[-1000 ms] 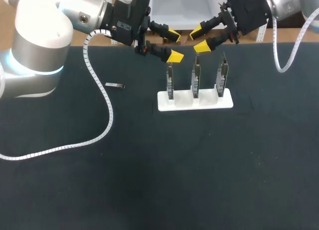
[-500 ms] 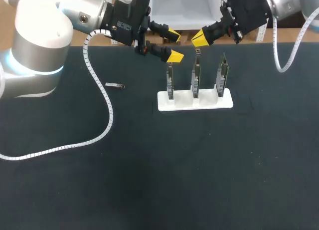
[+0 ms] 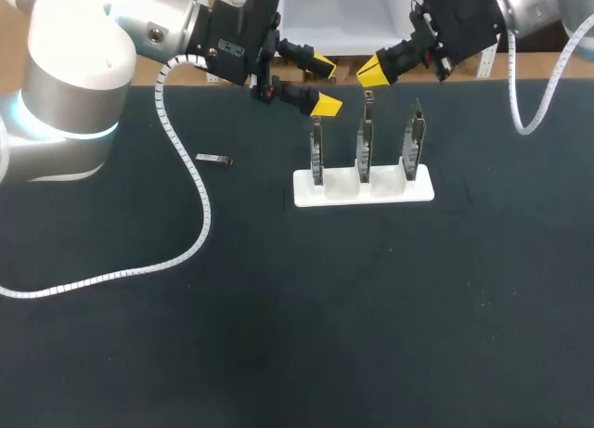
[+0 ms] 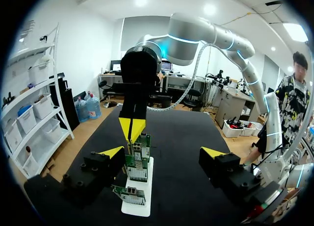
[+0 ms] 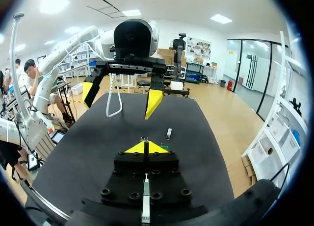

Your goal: Pick up the optical module with the left hand, and insert it into the network port with the right hand.

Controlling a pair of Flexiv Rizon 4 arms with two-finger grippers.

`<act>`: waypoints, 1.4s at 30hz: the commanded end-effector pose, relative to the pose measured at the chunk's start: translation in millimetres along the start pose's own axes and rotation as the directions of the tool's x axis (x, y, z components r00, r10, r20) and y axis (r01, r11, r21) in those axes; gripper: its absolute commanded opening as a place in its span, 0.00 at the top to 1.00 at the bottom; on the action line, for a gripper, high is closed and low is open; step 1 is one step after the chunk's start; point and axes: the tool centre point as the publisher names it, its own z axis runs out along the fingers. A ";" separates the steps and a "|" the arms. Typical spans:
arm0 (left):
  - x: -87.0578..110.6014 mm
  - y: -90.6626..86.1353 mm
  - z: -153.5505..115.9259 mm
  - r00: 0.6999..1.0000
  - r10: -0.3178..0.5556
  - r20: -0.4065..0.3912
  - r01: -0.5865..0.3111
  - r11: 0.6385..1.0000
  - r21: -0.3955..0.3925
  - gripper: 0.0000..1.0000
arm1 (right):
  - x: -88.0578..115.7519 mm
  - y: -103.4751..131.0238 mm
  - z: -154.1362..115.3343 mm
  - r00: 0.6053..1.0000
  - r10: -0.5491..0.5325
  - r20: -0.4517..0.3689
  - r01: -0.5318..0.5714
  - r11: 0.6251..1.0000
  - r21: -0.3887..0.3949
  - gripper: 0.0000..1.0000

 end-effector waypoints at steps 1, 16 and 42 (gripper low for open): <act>-0.9 -0.6 0.5 1.000 -0.003 -0.005 0.003 1.000 -0.003 0.00 | 0.0 0.9 0.0 1.000 -0.001 -0.001 0.001 1.000 0.003 1.00; -0.9 -0.6 0.5 1.000 -0.003 -0.005 0.003 1.000 -0.003 0.00 | 13.1 3.3 5.0 0.998 0.036 -0.054 -0.037 0.999 -0.009 1.00; -0.9 -0.6 0.5 1.000 -0.003 -0.005 0.003 1.000 -0.003 0.00 | 33.4 4.7 16.2 0.993 0.079 -0.083 -0.081 0.996 -0.025 1.00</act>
